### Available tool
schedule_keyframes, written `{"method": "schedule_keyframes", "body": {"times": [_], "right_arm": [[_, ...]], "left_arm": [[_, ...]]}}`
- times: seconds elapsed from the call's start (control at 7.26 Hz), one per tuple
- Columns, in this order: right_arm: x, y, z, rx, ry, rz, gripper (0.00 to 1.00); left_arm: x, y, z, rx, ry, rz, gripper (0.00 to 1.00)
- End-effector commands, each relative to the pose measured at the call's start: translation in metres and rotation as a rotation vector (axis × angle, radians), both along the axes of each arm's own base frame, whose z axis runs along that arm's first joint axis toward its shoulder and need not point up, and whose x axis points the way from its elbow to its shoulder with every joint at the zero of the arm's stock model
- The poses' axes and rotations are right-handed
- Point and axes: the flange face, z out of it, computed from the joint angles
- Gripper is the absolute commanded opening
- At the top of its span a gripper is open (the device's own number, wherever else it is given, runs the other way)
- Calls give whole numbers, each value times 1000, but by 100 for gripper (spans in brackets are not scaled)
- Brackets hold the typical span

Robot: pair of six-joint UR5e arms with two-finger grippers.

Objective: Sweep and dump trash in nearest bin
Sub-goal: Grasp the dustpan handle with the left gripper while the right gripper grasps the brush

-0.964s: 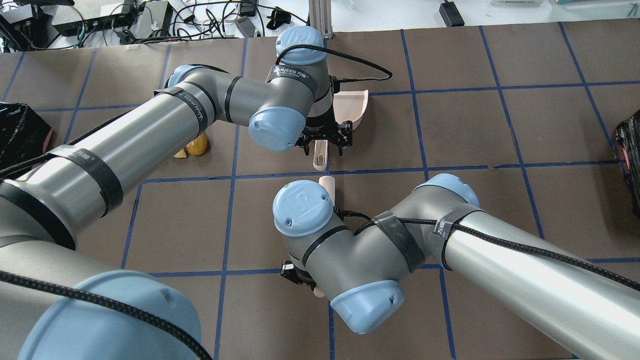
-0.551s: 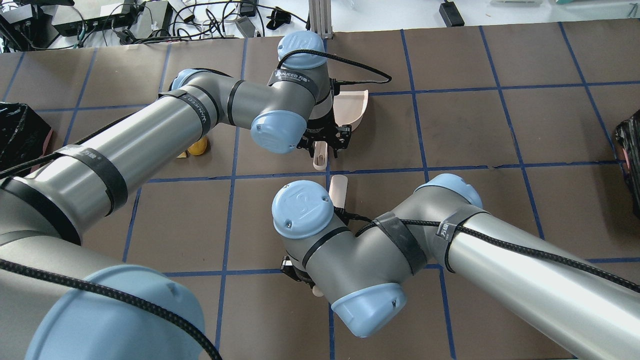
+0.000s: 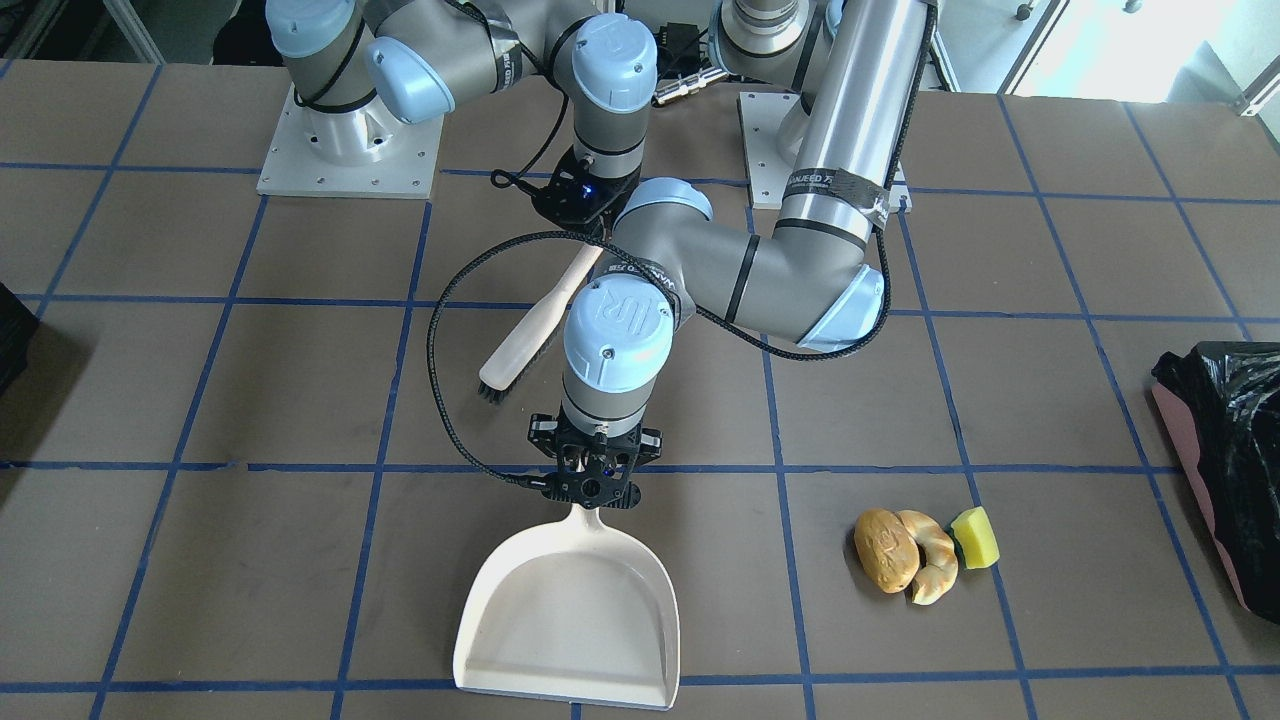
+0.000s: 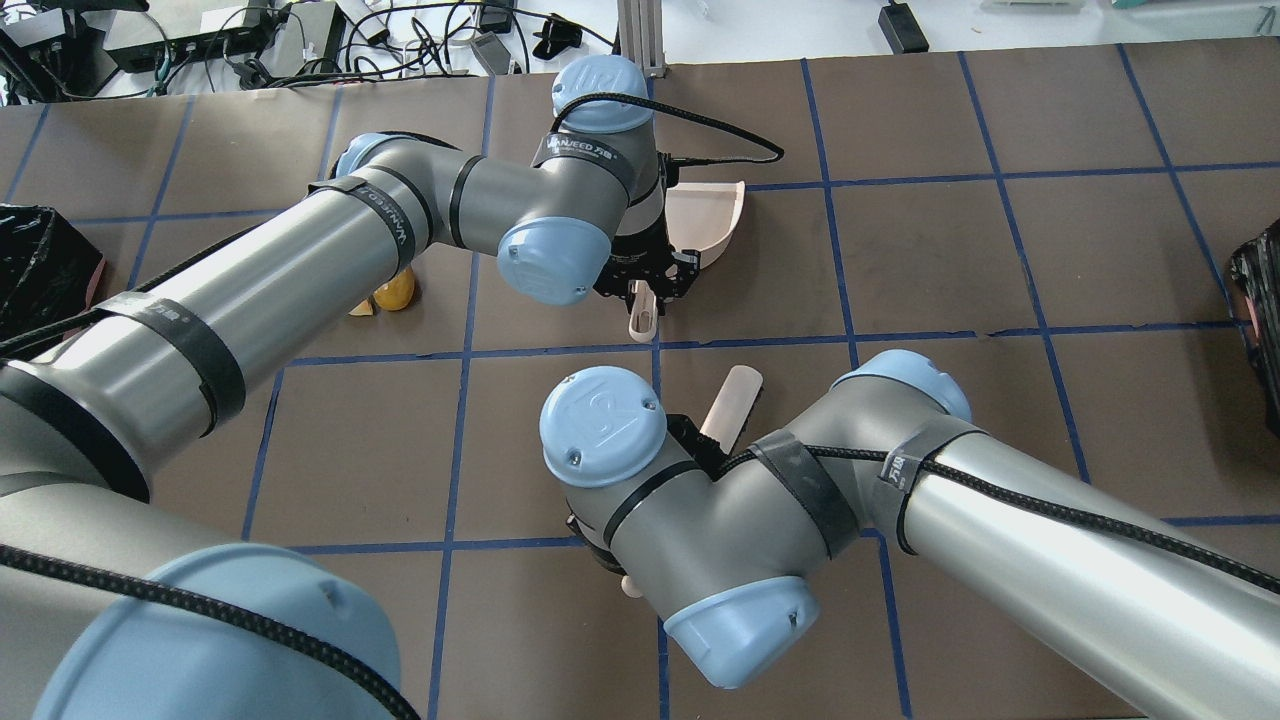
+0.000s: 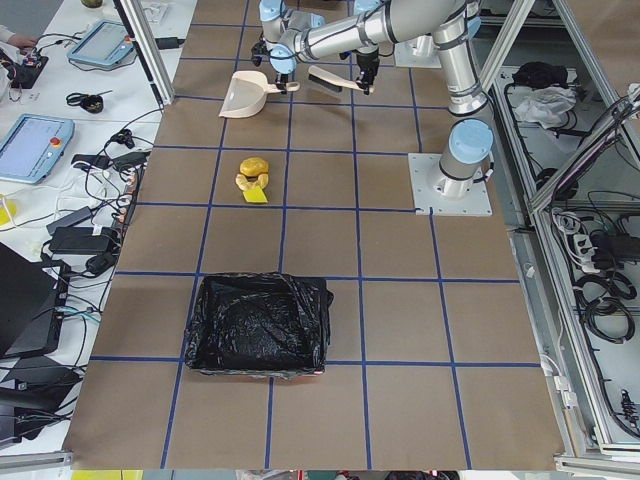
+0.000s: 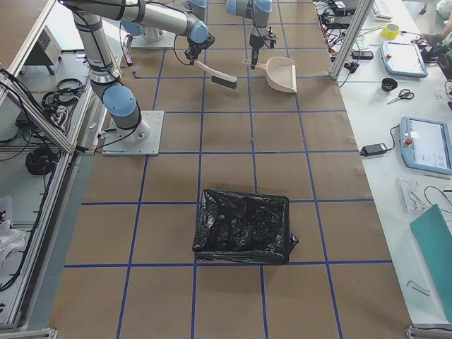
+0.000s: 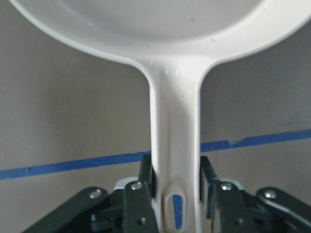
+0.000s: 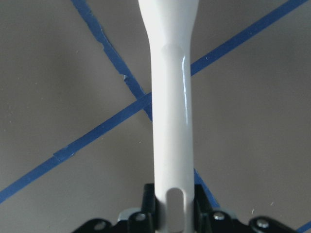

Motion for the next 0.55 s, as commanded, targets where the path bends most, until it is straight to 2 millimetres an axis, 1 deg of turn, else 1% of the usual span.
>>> {"method": "schedule_keyframes", "body": {"times": [0.0,0.14,0.28,0.41], "right_arm": [[3,1,4,-29,23,-31,0],[2,-1,6,-43,31,-29,0],[3,-2,7,-50,28,-29,0],[3,-3,8,-54,31,-34,0]], "left_arm": [[3,3,-7,11,-10,-36,0],[12,5,-15,4,-47,-104,0],[26,2,-13,-16,-90,-147,0],[52,-10,-11,-19,-85,-169,0]]}}
